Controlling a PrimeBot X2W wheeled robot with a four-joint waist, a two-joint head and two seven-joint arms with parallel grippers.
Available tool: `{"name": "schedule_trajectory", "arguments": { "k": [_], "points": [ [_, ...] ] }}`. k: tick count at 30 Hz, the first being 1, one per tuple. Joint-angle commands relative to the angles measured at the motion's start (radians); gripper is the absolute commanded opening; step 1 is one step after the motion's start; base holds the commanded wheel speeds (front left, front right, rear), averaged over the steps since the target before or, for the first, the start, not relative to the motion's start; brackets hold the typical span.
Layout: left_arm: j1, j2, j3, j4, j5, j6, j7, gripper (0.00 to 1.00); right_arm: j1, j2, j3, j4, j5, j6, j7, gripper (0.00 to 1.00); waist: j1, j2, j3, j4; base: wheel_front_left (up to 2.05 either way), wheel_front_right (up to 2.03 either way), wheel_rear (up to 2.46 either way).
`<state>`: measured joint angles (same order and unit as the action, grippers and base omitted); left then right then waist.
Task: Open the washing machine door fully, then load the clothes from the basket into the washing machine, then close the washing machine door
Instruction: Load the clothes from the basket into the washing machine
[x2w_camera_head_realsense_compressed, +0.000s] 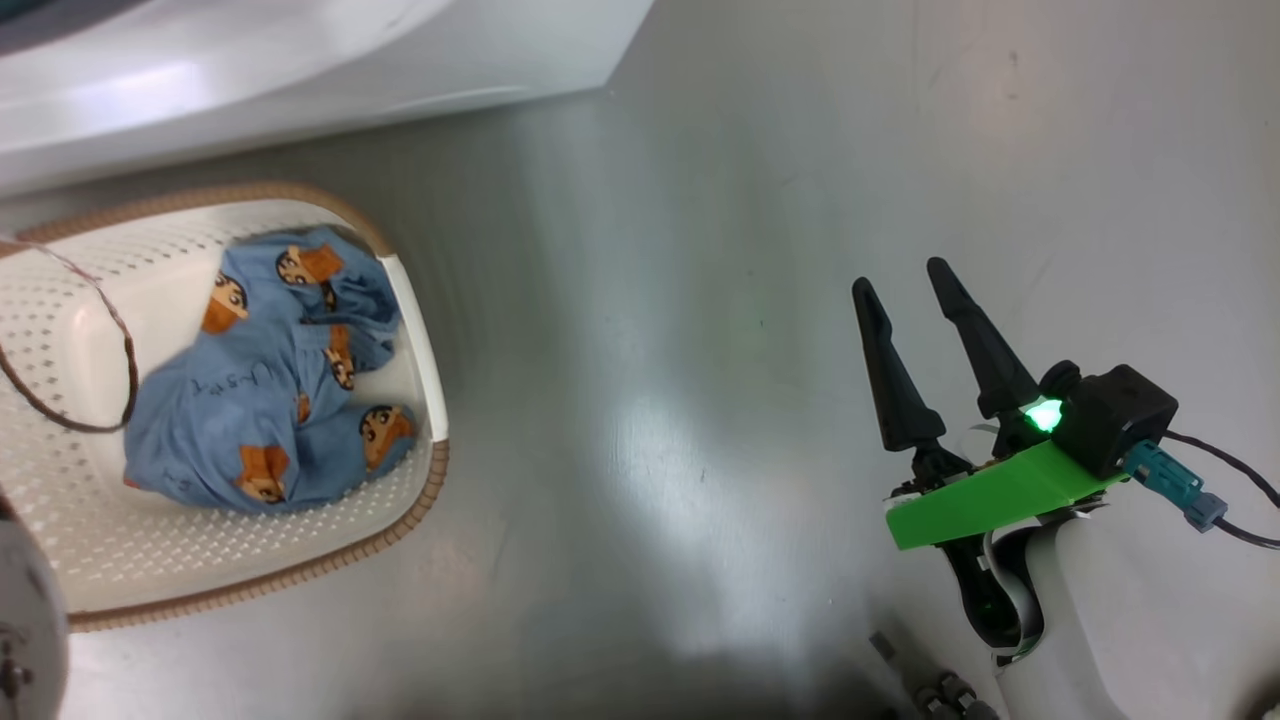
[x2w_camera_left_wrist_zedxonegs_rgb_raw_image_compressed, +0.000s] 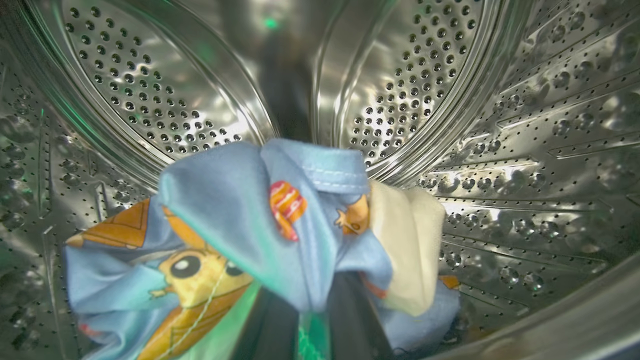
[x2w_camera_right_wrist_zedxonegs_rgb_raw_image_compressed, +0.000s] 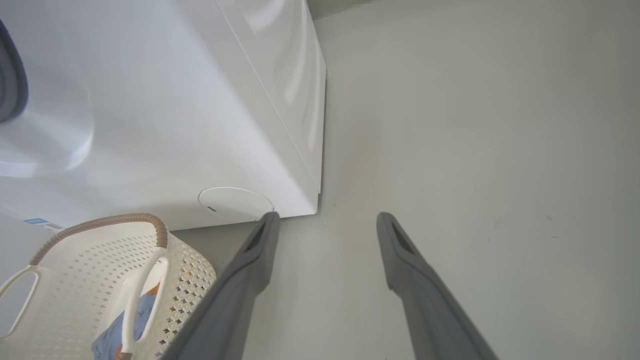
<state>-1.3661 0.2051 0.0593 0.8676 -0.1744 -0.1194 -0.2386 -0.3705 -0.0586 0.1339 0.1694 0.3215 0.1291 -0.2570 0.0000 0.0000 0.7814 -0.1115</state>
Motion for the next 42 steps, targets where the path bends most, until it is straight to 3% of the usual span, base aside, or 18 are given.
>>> {"name": "schedule_trajectory", "arguments": {
  "k": [1,13,22,27,28,29,42],
  "points": [
    [-0.029,0.061,-0.008,-0.022,-0.003,-0.006,-0.011,0.0,0.009,0.008,0.03,-0.024,0.013,0.002,-0.005,1.0,0.0,0.0,0.039,-0.011,0.0,0.0,0.0],
    [-0.163,0.119,-0.085,-0.149,-0.008,-0.011,-0.023,0.0,-0.006,0.008,0.055,-0.032,0.036,0.002,-0.005,1.0,0.0,0.0,0.101,-0.039,0.0,0.0,0.0],
    [-0.218,0.131,-0.149,0.024,-0.074,-0.011,0.043,0.0,-0.004,0.008,0.069,-0.016,0.042,0.002,-0.005,1.0,0.0,0.0,0.097,-0.045,0.0,0.0,0.0],
    [-0.225,0.143,-0.182,0.075,-0.094,-0.011,0.027,0.0,-0.01,0.008,0.075,-0.009,0.048,0.002,-0.005,1.0,0.0,0.0,0.082,-0.046,0.0,0.0,0.0],
    [-0.22,0.141,-0.188,0.082,-0.095,-0.011,0.02,0.59,-0.008,0.008,0.073,-0.008,0.047,0.002,-0.005,1.0,0.0,0.0,0.076,-0.043,0.0,0.0,0.0],
    [-0.217,0.139,-0.186,0.097,-0.102,-0.011,0.02,1.0,-0.008,0.008,0.071,-0.007,0.047,0.002,-0.005,1.0,0.0,0.0,0.073,-0.042,0.0,0.0,0.0],
    [-0.158,0.096,-0.2,0.215,-0.126,-0.005,-0.002,1.0,-0.003,0.008,0.044,0.005,0.025,0.002,-0.005,1.0,0.0,0.0,-0.019,-0.01,0.0,0.0,0.0]
  ]
}}
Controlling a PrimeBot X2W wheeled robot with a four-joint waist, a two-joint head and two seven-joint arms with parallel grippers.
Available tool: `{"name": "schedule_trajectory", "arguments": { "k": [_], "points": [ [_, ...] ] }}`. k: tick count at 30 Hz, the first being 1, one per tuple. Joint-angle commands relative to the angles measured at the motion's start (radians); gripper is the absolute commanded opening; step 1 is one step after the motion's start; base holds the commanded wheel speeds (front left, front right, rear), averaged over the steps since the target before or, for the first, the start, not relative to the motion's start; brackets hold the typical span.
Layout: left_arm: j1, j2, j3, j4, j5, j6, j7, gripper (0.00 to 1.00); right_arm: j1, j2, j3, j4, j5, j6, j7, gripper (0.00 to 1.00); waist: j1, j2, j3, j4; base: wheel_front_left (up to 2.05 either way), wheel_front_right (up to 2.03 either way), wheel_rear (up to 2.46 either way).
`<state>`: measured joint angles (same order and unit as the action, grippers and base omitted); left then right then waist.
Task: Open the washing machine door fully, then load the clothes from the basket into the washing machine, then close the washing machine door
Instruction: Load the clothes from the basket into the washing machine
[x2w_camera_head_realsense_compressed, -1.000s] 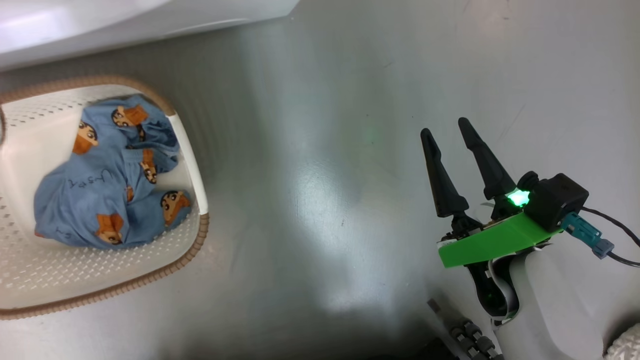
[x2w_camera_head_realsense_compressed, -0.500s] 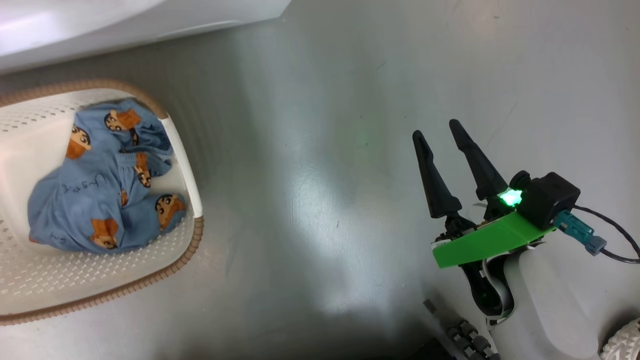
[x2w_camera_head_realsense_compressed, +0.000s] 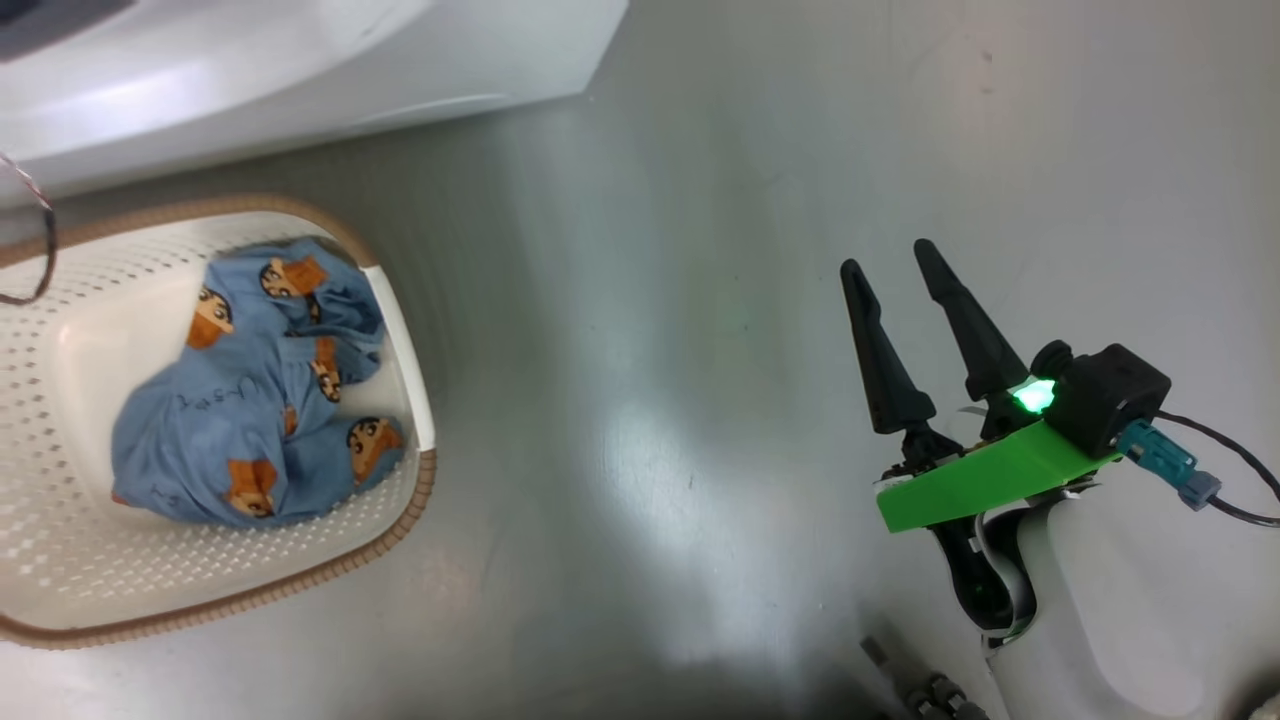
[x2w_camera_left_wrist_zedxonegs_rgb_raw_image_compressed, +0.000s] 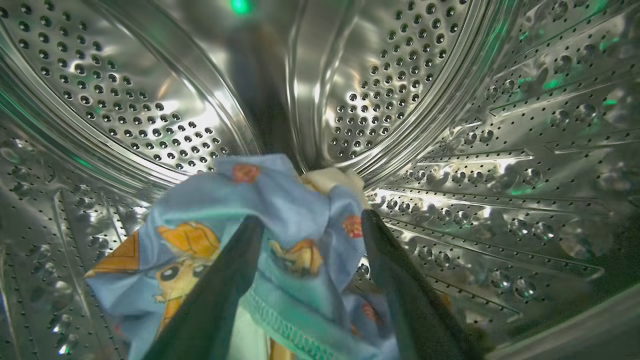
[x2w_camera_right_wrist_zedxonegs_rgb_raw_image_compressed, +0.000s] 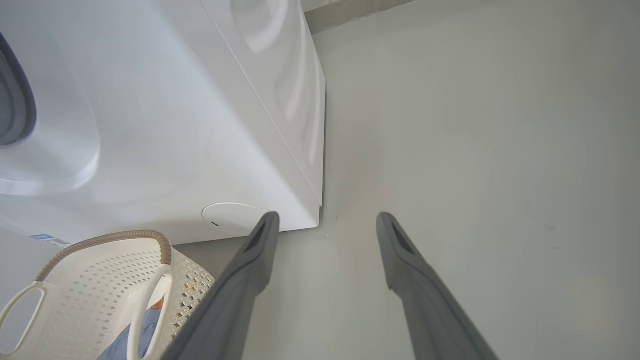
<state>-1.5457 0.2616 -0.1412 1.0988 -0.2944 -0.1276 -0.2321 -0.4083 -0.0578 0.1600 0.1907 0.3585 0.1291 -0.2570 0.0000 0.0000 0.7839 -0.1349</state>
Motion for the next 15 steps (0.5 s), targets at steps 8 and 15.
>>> {"name": "schedule_trajectory", "arguments": {
  "k": [8,15],
  "points": [
    [0.127,0.012,-0.003,-0.012,-0.025,0.001,-0.027,1.0,0.041,0.008,0.002,-0.002,-0.058,0.002,-0.005,1.0,0.0,0.0,-0.092,0.043,0.0,0.0,0.0],
    [0.234,-0.013,0.017,-0.072,-0.051,-0.001,-0.029,1.0,0.047,0.008,-0.016,0.007,-0.06,0.002,-0.005,1.0,0.0,0.0,-0.149,0.069,0.0,0.0,0.0]
  ]
}}
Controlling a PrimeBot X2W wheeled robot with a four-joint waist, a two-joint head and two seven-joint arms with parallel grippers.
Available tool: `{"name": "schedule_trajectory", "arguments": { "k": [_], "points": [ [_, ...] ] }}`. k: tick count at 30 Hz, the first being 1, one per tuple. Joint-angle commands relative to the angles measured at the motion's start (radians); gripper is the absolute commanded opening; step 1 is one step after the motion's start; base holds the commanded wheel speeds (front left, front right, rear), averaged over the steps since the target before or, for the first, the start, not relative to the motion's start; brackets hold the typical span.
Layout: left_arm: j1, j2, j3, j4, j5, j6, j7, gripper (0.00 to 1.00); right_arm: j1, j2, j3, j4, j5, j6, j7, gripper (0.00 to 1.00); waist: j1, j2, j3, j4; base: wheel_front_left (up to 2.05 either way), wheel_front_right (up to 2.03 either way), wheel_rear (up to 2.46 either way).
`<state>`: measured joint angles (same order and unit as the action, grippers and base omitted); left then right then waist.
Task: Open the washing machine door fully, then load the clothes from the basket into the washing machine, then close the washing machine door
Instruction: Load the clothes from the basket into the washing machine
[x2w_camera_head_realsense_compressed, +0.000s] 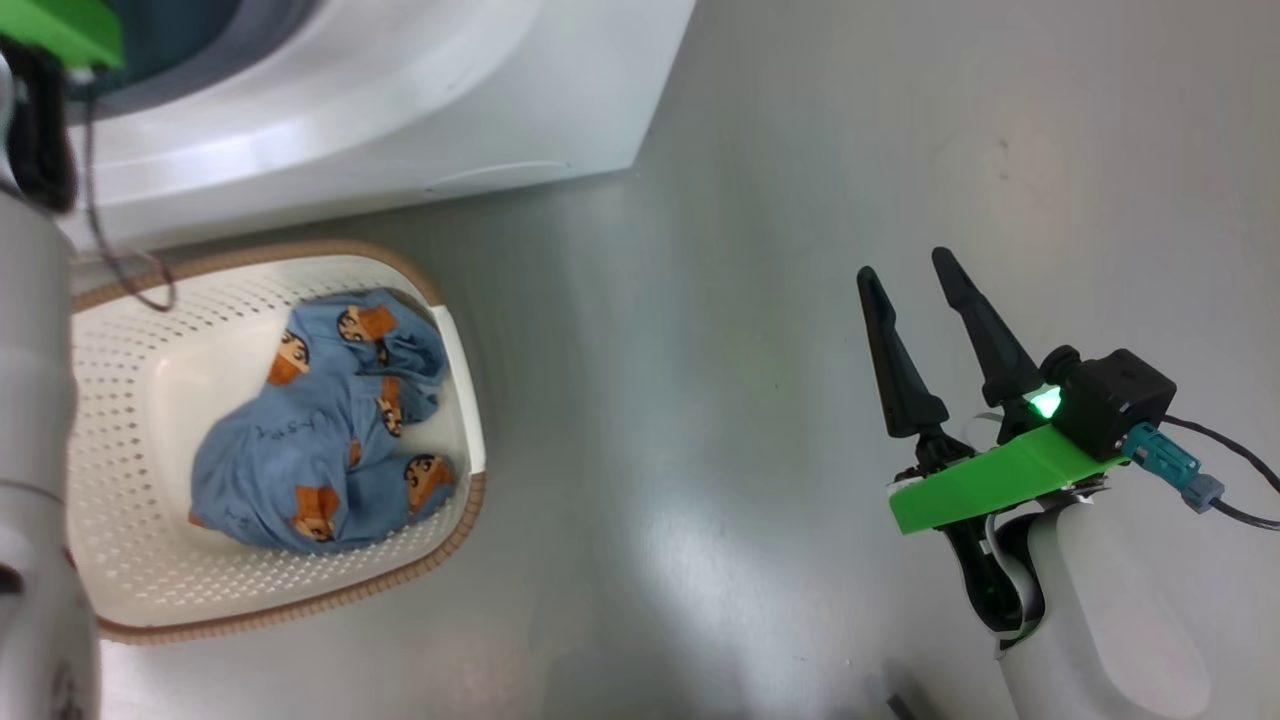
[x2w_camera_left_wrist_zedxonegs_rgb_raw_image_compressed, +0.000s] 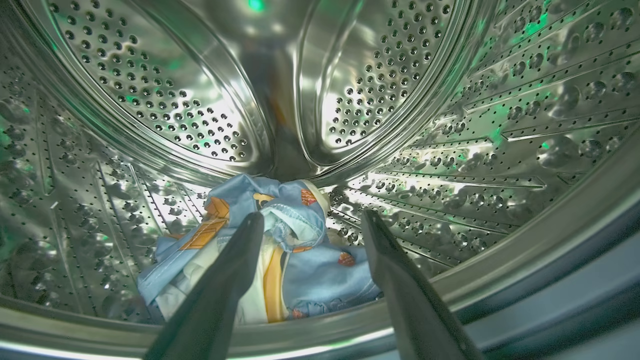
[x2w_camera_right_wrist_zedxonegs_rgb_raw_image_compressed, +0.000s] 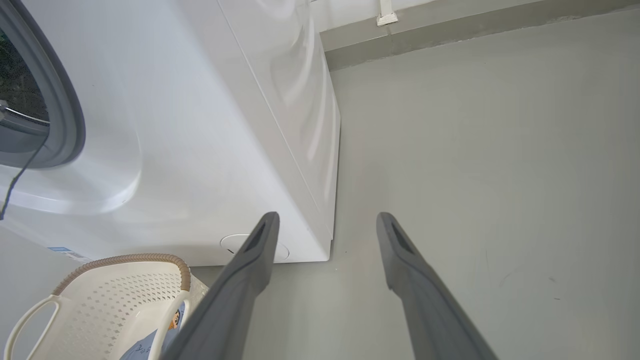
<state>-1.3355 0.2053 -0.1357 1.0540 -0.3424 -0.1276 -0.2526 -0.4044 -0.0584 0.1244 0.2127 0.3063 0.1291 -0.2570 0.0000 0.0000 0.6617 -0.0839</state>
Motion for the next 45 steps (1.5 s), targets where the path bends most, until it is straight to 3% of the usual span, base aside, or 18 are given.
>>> {"name": "schedule_trajectory", "arguments": {
  "k": [1,15,24,38,45],
  "points": [
    [0.046,0.041,0.015,-0.042,-0.005,-0.001,-0.009,1.0,0.044,0.008,0.018,-0.014,-0.008,0.002,-0.005,1.0,0.0,0.0,-0.036,0.021,0.0,0.0,0.0],
    [0.367,0.003,0.064,-0.259,-0.017,-0.002,-0.009,1.0,0.088,-0.013,-0.005,0.001,-0.007,0.002,-0.005,1.0,0.0,0.0,-0.169,0.066,0.0,0.0,0.0],
    [0.616,-0.036,0.128,-0.476,0.006,-0.003,-0.009,1.0,0.12,-0.018,-0.004,0.014,0.001,0.002,-0.005,1.0,0.0,0.0,-0.263,0.081,0.0,0.0,0.0],
    [1.073,-0.116,0.264,-0.848,0.117,0.005,-0.009,1.0,0.179,-0.018,-0.001,0.024,0.019,0.002,-0.005,1.0,0.0,0.0,-0.433,0.056,0.0,0.0,0.0],
    [1.232,-0.141,0.297,-0.963,0.155,0.008,-0.009,1.0,0.215,-0.022,-0.004,0.011,0.007,0.002,-0.005,1.0,0.0,0.0,-0.486,0.05,0.0,0.0,0.0]
  ]
}}
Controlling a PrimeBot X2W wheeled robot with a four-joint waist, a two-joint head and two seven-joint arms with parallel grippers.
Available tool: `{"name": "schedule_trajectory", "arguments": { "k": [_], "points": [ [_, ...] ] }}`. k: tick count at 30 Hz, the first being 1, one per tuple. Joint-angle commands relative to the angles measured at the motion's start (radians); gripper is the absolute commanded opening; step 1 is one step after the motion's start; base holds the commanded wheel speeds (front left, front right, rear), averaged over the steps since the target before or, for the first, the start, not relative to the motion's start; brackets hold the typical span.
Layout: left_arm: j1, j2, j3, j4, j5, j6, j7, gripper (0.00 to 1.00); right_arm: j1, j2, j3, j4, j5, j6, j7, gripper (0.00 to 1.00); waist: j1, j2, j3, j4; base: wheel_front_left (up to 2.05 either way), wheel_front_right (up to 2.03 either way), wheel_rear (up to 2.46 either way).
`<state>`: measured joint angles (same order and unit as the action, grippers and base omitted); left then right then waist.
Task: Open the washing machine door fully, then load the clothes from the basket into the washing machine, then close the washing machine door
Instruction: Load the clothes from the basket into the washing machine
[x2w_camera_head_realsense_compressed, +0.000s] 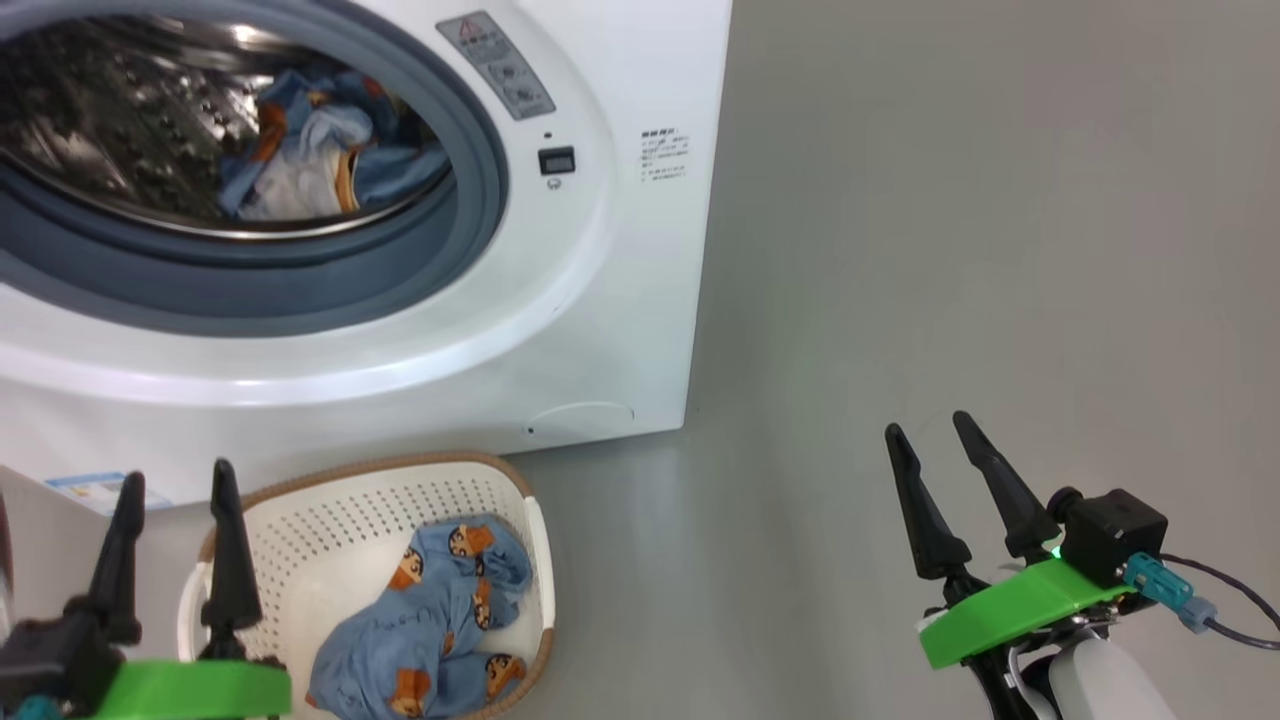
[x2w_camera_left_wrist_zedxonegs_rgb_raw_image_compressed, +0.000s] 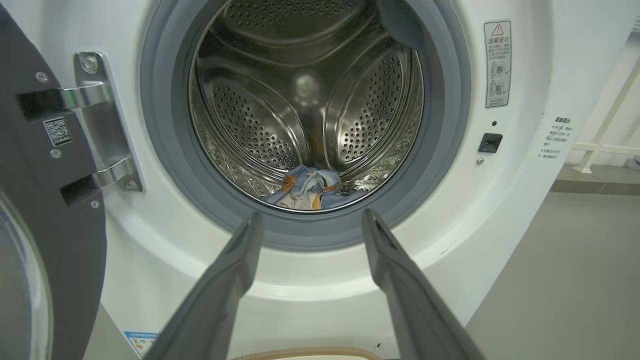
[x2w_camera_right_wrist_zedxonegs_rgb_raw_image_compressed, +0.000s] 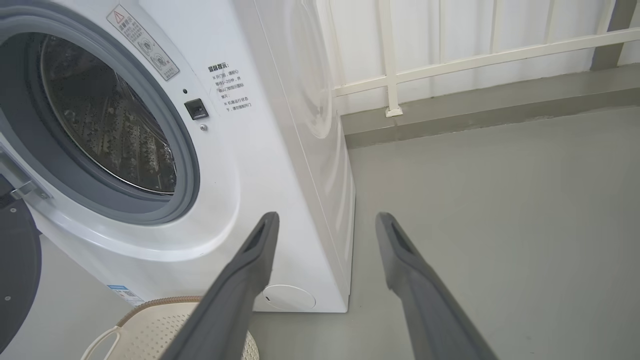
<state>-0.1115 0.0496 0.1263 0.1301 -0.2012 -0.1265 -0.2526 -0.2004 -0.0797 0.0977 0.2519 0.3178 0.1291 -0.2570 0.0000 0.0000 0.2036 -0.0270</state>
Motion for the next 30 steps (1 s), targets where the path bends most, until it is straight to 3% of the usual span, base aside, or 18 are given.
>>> {"name": "schedule_trajectory", "arguments": {
  "k": [1,10,23,30],
  "points": [
    [0.008,0.014,0.035,-0.04,0.014,0.007,-0.009,1.0,0.011,-0.001,0.023,-0.029,-0.004,0.002,-0.005,1.0,0.0,0.0,-0.028,-0.007,0.0,0.0,0.0],
    [0.147,0.002,0.031,-0.149,0.051,0.057,-0.009,1.0,0.059,-0.006,0.014,-0.055,-0.026,0.002,-0.005,1.0,0.0,0.0,-0.085,-0.01,0.0,0.0,0.0],
    [0.314,0.001,-0.031,-0.207,0.012,0.141,-0.009,1.0,0.117,-0.017,0.006,-0.065,-0.035,0.002,-0.005,1.0,0.0,0.0,-0.169,-0.016,0.0,0.0,0.0],
    [0.363,0.001,-0.055,-0.21,0.004,0.151,-0.009,1.0,0.138,-0.017,0.0,-0.069,-0.038,0.002,-0.005,1.0,0.0,0.0,-0.192,-0.007,0.0,0.0,0.0]
  ]
}}
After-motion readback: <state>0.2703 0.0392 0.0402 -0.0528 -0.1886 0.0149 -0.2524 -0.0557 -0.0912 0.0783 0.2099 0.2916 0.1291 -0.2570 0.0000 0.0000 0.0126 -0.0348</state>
